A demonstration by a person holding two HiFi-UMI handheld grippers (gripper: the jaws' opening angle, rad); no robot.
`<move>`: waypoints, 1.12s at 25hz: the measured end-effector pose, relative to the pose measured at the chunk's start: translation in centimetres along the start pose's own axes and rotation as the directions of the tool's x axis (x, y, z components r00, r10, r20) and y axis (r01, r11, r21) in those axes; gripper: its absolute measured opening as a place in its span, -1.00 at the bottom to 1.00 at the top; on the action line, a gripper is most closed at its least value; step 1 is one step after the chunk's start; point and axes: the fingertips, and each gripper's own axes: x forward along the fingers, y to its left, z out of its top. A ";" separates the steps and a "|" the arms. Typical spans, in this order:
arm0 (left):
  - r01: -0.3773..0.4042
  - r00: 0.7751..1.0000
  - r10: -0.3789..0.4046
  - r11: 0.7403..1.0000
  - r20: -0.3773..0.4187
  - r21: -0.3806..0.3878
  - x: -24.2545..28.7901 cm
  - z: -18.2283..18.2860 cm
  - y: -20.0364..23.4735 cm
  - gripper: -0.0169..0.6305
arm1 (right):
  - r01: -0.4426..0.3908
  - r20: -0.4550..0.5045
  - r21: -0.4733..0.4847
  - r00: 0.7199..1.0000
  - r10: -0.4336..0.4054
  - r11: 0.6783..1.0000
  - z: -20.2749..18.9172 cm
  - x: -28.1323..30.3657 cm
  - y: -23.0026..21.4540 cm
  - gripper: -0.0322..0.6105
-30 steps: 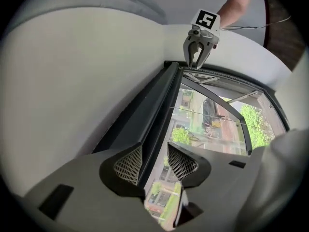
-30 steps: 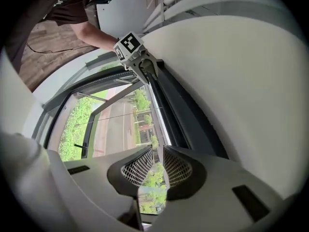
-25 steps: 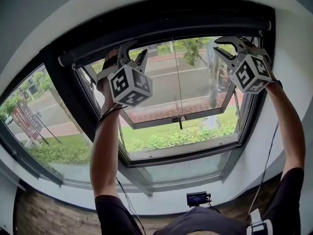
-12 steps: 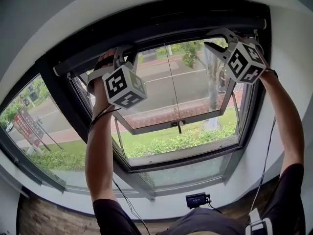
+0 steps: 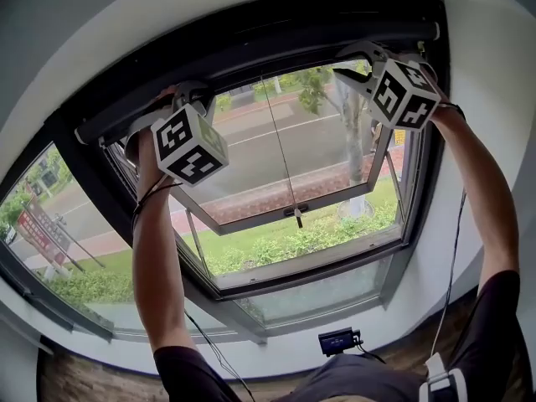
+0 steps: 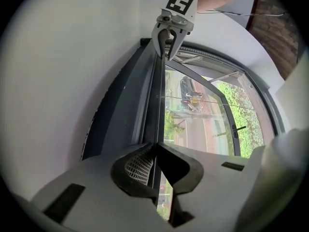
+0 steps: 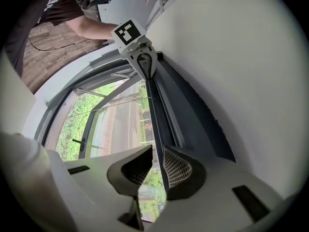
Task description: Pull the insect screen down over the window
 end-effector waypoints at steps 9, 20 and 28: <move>-0.047 0.998 0.051 0.996 -0.048 0.081 0.5 0.0 -0.2 -0.85 | 0.028 -0.032 -0.053 0.999 -0.030 0.998 1.3 1.9 -0.5 -0.73; -0.038 0.998 0.043 0.995 -0.048 0.094 0.7 0.3 -0.5 -0.86 | 0.012 -0.126 -0.175 0.991 -0.035 0.984 2.2 3.6 0.0 -0.82; 0.059 0.997 -0.056 0.996 -0.048 0.062 -2.3 0.1 -3.6 -0.87 | -0.134 -0.166 -0.156 0.980 0.108 0.979 3.1 1.3 3.5 -0.83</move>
